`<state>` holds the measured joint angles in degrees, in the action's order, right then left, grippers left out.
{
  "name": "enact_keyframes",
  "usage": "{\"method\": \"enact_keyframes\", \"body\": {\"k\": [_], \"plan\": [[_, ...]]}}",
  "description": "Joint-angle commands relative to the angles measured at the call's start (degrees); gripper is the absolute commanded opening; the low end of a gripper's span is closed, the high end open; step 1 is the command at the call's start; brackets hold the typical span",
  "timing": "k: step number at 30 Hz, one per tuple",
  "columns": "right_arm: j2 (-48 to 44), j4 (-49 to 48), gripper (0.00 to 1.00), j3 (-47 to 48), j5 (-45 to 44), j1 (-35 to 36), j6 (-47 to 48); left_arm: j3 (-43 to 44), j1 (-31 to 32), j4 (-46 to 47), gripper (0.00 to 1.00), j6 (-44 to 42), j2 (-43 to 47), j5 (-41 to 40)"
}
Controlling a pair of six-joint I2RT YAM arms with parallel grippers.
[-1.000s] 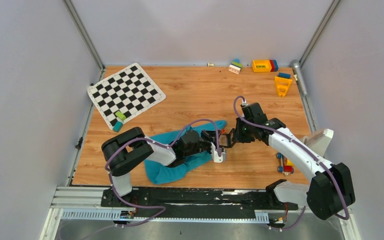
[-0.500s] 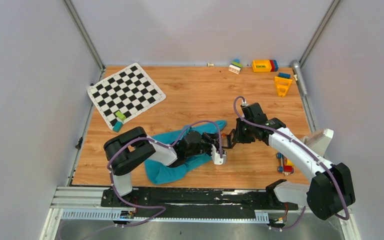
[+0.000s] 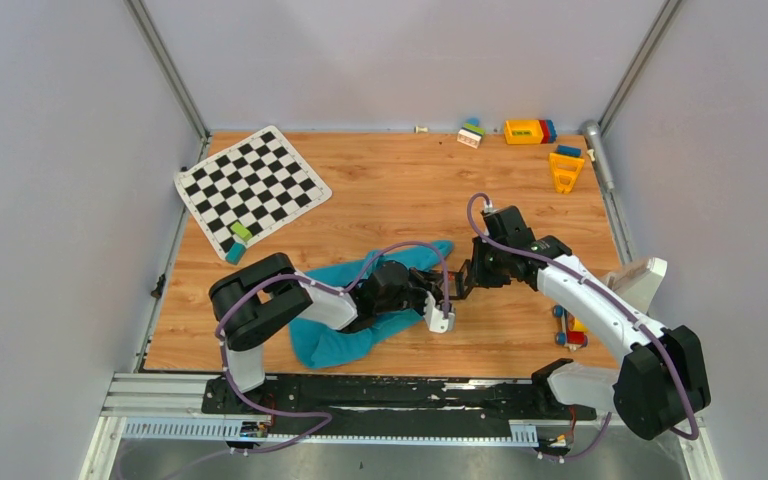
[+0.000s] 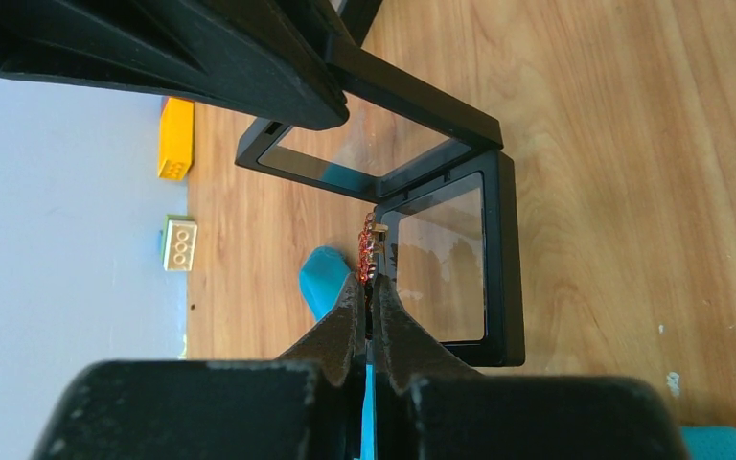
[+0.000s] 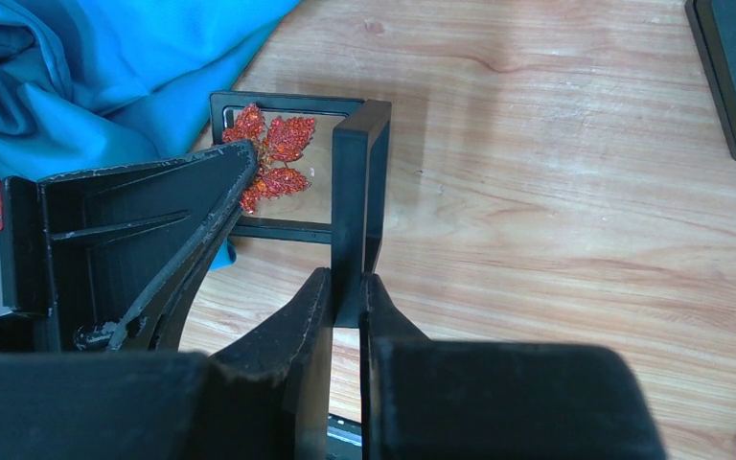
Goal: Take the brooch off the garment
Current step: Place the brooch in the brooch box.
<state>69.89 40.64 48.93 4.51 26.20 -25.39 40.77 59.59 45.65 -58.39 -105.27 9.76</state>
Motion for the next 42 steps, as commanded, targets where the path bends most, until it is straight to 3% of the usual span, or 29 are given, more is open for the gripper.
{"method": "enact_keyframes", "body": {"k": [1, 3, 5, 7, 13, 28, 33, 42], "plan": [[-0.5, -1.2, 0.00, 2.8, -0.9, 0.2, 0.3, 2.1, 0.5, -3.1, 0.02, -0.2, -0.3, 2.1], [-0.4, -1.2, 0.00, 2.8, -1.2, 0.2, 0.3, 2.2, 0.5, -3.8, 0.05, -0.1, -0.2, 2.6], [-0.1, -1.3, 0.00, 2.9, -1.4, 0.2, 0.3, 2.3, 0.5, -4.8, 0.16, 0.1, 0.1, 3.4], [0.2, -1.4, 0.00, 3.0, -1.4, 0.3, 0.2, 2.3, 0.5, -5.9, 0.35, 0.1, 0.1, 4.5], [0.5, -2.3, 0.00, 2.8, -1.4, 0.2, -0.2, 4.7, 0.5, -10.9, 0.52, 1.8, 0.1, 5.3], [6.6, -3.1, 0.00, 6.0, -10.4, -2.9, 0.0, 5.8, -0.2, -19.4, 0.61, 5.3, 5.9, 9.4], [8.5, -4.5, 0.00, 7.1, -11.4, -7.5, 0.2, 5.7, -3.4, -15.9, 0.62, 11.7, 6.4, 8.8], [20.1, -4.6, 0.00, 16.3, -17.3, -12.7, 2.0, 3.5, -7.9, -7.9, 0.68, 23.6, 9.4, 0.0]]}}
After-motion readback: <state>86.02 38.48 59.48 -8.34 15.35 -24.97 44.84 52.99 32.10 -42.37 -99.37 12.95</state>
